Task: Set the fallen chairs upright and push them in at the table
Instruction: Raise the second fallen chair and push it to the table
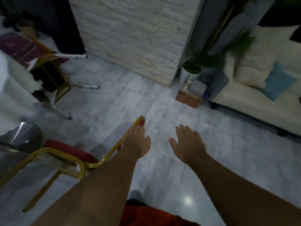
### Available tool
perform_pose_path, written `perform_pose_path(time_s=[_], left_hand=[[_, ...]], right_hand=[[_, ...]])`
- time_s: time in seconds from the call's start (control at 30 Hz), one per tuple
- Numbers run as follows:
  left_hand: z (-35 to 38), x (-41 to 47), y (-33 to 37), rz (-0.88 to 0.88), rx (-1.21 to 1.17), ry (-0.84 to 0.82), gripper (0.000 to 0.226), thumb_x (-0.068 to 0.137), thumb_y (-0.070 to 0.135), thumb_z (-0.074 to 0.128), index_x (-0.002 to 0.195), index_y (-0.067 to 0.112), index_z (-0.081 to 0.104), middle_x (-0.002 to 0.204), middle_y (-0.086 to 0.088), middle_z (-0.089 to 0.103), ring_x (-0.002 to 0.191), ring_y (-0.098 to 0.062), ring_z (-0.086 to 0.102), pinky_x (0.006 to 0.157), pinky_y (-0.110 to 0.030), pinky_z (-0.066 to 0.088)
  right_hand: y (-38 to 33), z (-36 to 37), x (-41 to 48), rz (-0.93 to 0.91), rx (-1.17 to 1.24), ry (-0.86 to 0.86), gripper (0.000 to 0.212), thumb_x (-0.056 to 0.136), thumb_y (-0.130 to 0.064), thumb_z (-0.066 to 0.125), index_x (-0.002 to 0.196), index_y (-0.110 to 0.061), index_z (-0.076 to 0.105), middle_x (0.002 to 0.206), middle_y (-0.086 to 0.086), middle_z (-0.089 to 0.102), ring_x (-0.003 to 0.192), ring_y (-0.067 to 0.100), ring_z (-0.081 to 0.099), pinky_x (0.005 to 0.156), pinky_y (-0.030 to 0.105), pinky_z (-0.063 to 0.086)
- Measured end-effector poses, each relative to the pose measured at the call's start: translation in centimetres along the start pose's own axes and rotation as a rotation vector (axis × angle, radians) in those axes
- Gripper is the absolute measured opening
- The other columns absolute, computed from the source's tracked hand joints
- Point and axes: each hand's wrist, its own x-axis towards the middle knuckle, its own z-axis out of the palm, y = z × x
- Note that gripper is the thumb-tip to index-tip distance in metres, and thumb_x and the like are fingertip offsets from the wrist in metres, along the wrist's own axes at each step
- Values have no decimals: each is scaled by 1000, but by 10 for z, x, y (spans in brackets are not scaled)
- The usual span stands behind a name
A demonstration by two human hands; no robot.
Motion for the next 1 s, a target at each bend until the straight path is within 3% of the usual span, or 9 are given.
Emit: perform_pose_path(time_s=[0.13,0.3,0.63,0.73,1.0], left_hand=[[-3,52,-6,-74,-30,-23,57,97,43,42,142,9,43,146,-15,49,135,-34,45,117,-44,32],[13,107,-20,-241,-71,-50,63,99,48,38,147,9,40,151,-13,45,139,-32,40,119,-42,29],[44,223,-20,-609,-278,-69,64,102,47,40,152,9,33,158,-14,36,147,-33,32,122,-46,24],[71,248,-33,-632,-306,-88,73,97,50,50,155,12,28,162,-10,32,150,-31,28,123,-46,22],[203,302,-101,-733,-289,-123,87,92,51,58,158,13,15,163,-9,26,152,-31,21,125,-46,14]], right_hand=[[-10,-3,63,-91,-2,-27,69,103,-55,25,160,-16,18,169,4,14,156,21,10,127,46,9],[-19,-1,165,-255,-63,-117,70,103,-56,24,161,-18,12,170,3,6,157,20,5,127,45,4],[-26,19,358,-739,-305,-267,68,102,-51,34,160,-18,20,169,8,12,155,26,12,125,48,10],[-36,47,399,-866,-394,-299,67,101,-49,38,158,-18,21,168,9,15,155,27,13,125,50,11],[-83,180,497,-970,-344,-316,87,88,-53,61,157,-34,11,166,12,13,153,34,17,117,64,22]])
